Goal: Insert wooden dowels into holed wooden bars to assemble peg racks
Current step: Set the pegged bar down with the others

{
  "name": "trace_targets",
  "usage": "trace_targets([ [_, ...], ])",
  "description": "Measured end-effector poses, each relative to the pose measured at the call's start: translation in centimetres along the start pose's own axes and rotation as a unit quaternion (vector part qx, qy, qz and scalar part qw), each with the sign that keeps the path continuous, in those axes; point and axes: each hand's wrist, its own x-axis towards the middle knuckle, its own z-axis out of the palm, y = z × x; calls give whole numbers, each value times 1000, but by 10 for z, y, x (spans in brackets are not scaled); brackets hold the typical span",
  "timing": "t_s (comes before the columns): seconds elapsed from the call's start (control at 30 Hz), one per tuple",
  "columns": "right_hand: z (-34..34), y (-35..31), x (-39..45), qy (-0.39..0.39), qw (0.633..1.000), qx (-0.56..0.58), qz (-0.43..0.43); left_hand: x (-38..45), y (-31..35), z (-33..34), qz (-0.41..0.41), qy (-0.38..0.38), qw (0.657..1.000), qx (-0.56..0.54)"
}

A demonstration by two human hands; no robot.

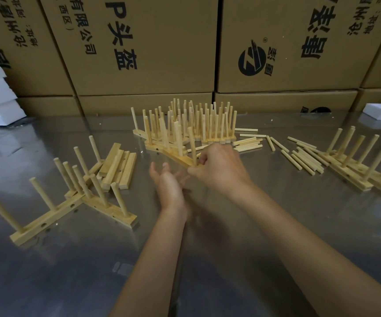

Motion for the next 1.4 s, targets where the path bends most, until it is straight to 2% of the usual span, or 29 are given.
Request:
trace_targets([
  [0.13, 15, 10, 24, -36, 999, -1, 5, -2, -4, 0, 134, 80, 979, 130],
  [0.2, 29, 14, 33, -74, 997, -8, 10, -2, -4, 0, 163, 91, 970, 156],
  [0.3, 52, 17, 48, -107, 994, 5, 22, -4, -5, 2, 177, 83, 964, 182],
  [0.4, 70, 15, 66, -102, 994, 26, 35, -7, -9, 4, 196, 69, 956, 205],
  [0.57, 99, 14, 89, -49, 997, 33, 46, -4, -9, 4, 184, 73, 956, 218],
  [0.73, 120, 12, 101, -4, 992, 100, 75, -2, -11, 4, 180, 72, 954, 227],
  [0.9, 122, 9, 103, 16, 987, 121, 100, 3, -14, 3, 191, 92, 951, 226],
  [1.0, 117, 7, 91, 37, 985, 156, 66, 5, -13, 3, 174, 118, 957, 200],
  [1.07, 112, 2, 83, -25, 976, 215, -24, 6, -10, 1, 150, 146, 967, 147],
  [1.13, 106, -8, 77, -177, 942, 256, -123, 6, -6, 1, 126, 172, 974, 82],
  [1.17, 104, -14, 77, -251, 924, 252, -140, 5, -4, 1, 120, 186, 973, 65],
  [1.23, 99, -24, 79, -345, 903, 216, -139, 4, -1, 3, 114, 205, 971, 43],
  [1.33, 95, -33, 85, -411, 888, 99, -182, 3, 3, 5, 101, 220, 970, 25],
  [1.4, 93, -34, 85, -420, 883, 88, -189, 3, 4, 7, 106, 228, 967, 34],
])
